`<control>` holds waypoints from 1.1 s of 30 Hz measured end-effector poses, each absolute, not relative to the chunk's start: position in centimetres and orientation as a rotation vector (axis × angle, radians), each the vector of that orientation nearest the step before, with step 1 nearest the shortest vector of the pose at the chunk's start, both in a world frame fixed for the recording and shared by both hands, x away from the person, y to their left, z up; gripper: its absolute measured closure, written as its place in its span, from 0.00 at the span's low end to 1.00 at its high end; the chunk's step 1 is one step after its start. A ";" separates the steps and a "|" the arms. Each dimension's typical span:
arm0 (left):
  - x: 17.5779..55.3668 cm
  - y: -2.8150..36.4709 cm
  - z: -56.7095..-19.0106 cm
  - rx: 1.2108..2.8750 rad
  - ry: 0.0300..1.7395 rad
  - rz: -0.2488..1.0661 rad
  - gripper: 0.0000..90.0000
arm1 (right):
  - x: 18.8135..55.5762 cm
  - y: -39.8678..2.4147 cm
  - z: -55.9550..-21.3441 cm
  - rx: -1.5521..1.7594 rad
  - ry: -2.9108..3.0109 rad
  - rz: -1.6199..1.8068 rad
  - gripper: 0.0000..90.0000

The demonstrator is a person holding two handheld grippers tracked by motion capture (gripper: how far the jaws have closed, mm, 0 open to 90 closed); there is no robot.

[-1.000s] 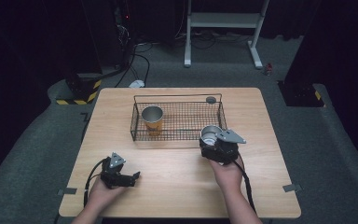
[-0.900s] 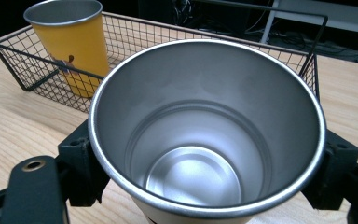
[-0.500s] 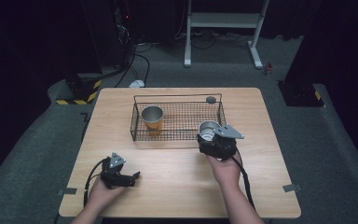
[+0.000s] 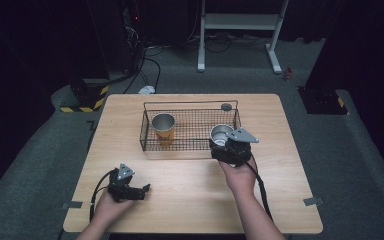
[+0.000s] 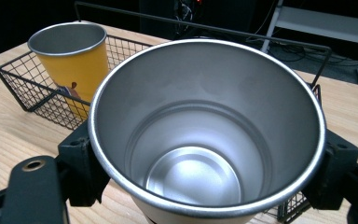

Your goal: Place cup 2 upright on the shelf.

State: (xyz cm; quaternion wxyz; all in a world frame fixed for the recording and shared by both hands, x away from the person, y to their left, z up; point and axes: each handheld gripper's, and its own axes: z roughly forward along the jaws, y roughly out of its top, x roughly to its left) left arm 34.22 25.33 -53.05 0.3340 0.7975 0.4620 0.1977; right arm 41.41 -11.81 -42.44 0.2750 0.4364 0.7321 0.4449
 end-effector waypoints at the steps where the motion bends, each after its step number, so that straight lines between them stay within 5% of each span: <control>1: 34.2 25.3 -53.1 2.081 1.206 0.516 0.03 | 41.5 -11.8 -42.4 1.171 1.967 1.198 0.20; 33: 34.2 25.3 -53.1 2.080 1.205 0.513 0.03 | 45.8 -9.9 -40.9 1.169 1.930 1.200 0.20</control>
